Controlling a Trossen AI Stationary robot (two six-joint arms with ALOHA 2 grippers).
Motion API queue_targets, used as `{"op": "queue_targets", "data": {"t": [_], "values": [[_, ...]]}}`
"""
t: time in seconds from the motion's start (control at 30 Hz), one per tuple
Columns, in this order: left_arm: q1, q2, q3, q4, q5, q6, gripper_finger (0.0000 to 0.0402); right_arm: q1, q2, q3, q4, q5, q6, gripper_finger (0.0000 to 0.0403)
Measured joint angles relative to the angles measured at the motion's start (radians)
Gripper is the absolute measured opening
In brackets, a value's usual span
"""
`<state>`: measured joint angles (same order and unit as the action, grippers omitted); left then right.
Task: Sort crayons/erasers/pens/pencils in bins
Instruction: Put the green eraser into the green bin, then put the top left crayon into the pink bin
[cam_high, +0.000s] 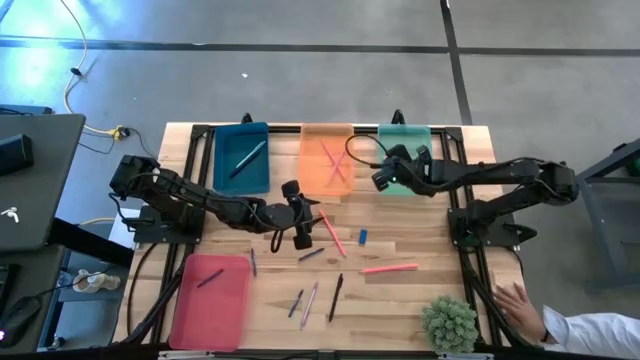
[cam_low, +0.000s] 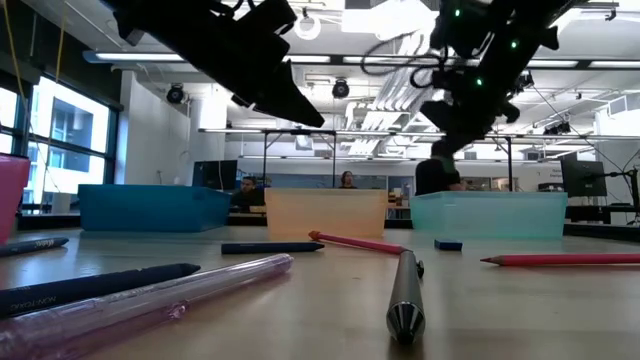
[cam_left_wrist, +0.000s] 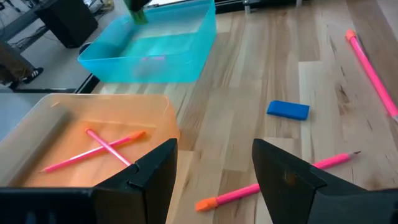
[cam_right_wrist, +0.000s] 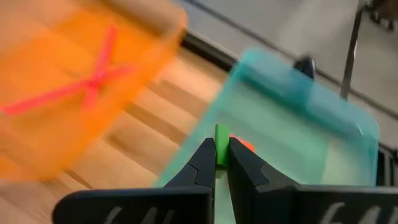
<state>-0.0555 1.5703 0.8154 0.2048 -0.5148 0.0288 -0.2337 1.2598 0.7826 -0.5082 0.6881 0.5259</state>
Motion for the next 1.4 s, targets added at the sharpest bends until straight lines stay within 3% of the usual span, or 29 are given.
{"op": "queue_targets", "data": {"t": [0.3, 0.63, 0.77, 1.07, 1.4], "values": [[0.000, 0.000, 0.000, 0.000, 0.000, 0.000, 0.0197, -0.205, 0.000, 0.000, -0.149, -0.265, -0.008, 0.0003], [0.000, 0.000, 0.000, 0.000, 0.030, -0.003, 0.0197, -0.400, 0.001, 0.000, -0.156, -0.693, -0.130, 0.0003], [0.000, 0.000, 0.000, -0.007, 0.083, -0.021, 0.0197, -0.456, 0.001, 0.000, -0.156, -0.814, -0.171, 0.0003], [0.000, 0.000, 0.000, -0.136, 0.145, -0.055, 0.0197, -0.518, 0.009, 0.000, -0.171, -0.861, -0.217, 0.0029], [0.000, -0.001, 0.000, -0.318, 0.192, -0.108, 0.0197, -0.519, 0.009, 0.000, -0.171, -0.767, -0.214, 0.0092]]}}
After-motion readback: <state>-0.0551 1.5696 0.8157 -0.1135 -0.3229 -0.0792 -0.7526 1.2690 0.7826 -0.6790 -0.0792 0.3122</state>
